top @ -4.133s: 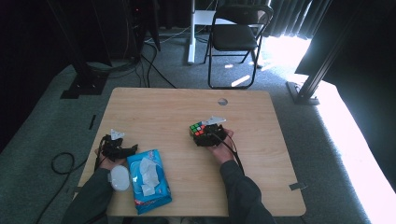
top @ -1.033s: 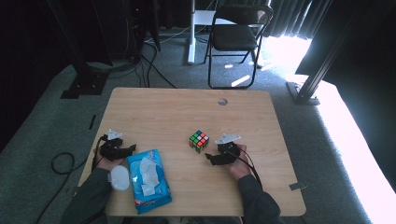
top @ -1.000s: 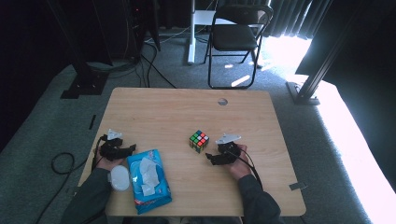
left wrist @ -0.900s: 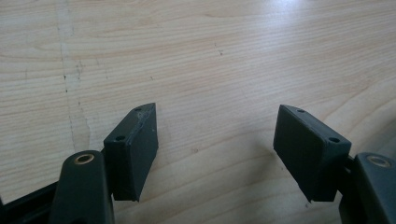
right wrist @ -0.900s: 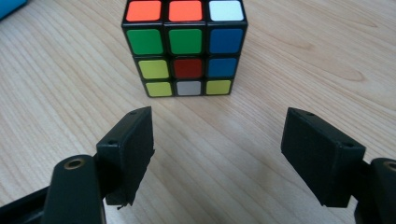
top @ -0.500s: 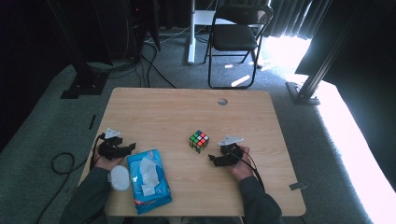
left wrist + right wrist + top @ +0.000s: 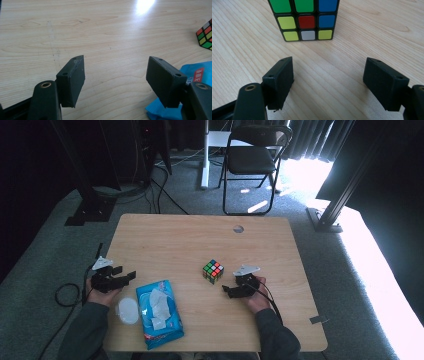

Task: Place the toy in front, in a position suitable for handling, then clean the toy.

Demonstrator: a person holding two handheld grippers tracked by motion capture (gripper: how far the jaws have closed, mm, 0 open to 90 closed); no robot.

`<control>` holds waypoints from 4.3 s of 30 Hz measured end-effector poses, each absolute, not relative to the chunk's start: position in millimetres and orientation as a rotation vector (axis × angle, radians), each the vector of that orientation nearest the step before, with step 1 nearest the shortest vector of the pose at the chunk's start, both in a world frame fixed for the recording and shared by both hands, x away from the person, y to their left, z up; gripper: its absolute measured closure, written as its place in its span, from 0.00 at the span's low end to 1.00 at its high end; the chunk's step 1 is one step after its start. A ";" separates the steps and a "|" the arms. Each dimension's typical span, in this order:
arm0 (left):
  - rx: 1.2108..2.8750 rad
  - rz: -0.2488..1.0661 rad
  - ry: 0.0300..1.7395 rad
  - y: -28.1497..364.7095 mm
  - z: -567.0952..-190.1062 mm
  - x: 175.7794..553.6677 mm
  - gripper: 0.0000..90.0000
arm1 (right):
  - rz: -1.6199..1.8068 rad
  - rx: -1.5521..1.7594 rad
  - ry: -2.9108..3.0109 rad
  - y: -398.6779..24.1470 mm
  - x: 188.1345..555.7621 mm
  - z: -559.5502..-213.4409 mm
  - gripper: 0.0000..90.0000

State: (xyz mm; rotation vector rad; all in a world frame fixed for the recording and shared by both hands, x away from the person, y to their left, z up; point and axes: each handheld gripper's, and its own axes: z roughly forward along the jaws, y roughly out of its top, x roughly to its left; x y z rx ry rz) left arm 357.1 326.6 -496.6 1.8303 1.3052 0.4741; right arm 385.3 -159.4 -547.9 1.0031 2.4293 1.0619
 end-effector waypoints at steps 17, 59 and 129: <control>1.830 0.536 1.226 323.4 -467.3 341.3 0.35 | 1.067 1.009 2.423 -159.6 385.0 -548.5 0.26; 1.979 0.475 1.033 275.2 -413.6 296.4 0.39 | 1.063 1.020 2.418 -159.5 384.4 -548.5 0.25; 2.296 0.332 1.090 213.2 -453.7 301.3 0.63 | 1.064 1.017 2.419 -159.6 384.6 -548.5 0.25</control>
